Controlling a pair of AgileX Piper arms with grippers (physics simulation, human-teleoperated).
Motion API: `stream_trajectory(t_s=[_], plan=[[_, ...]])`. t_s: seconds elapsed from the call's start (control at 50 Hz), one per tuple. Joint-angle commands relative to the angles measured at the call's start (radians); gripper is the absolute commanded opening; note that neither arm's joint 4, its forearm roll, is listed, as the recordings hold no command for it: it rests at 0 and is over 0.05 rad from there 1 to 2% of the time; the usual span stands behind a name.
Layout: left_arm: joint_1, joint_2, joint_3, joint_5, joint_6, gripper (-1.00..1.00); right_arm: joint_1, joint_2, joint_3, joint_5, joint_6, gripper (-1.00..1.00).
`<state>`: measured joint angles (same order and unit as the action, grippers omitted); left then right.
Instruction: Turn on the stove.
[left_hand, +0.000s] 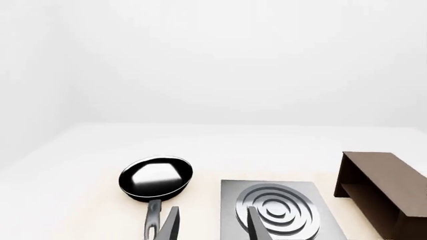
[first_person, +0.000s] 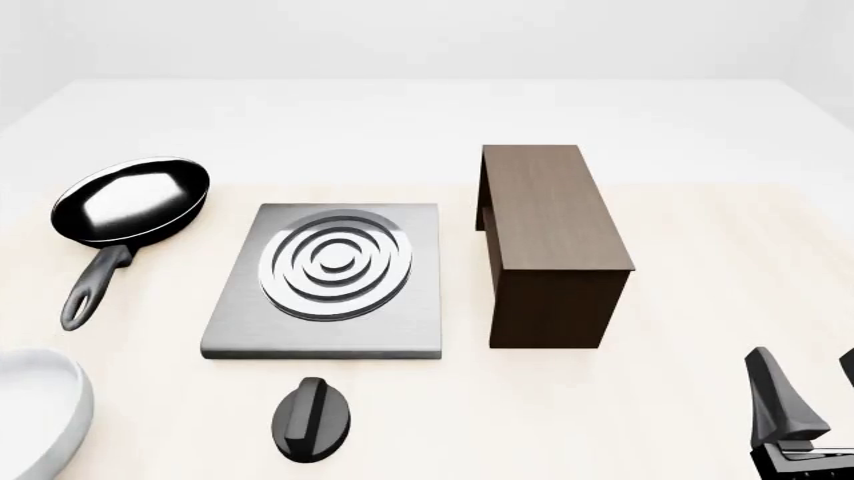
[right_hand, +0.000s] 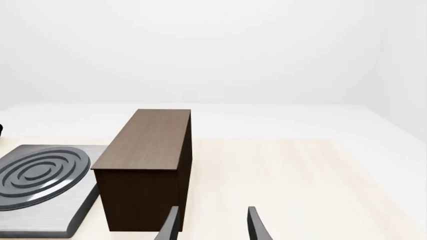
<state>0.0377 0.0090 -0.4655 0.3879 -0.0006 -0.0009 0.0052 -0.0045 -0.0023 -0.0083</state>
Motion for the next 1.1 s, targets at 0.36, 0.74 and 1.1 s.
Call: stream_trajectory(t_s=[0.36,0.74,1.1], plan=[[0.045,0.366,-0.556,0.455,0.147,1.0,0.0,0.0,0.0,0.0,0.0,1.0],[-0.112,0.567,-0.41,0.459,0.019,1.0,0.001,0.0,0.0,0.0,-0.001,1.0],[-0.215,0.679,-0.242,0.359,-0.105,1.0,0.001,0.0,0.0,0.0,-0.001,1.0]])
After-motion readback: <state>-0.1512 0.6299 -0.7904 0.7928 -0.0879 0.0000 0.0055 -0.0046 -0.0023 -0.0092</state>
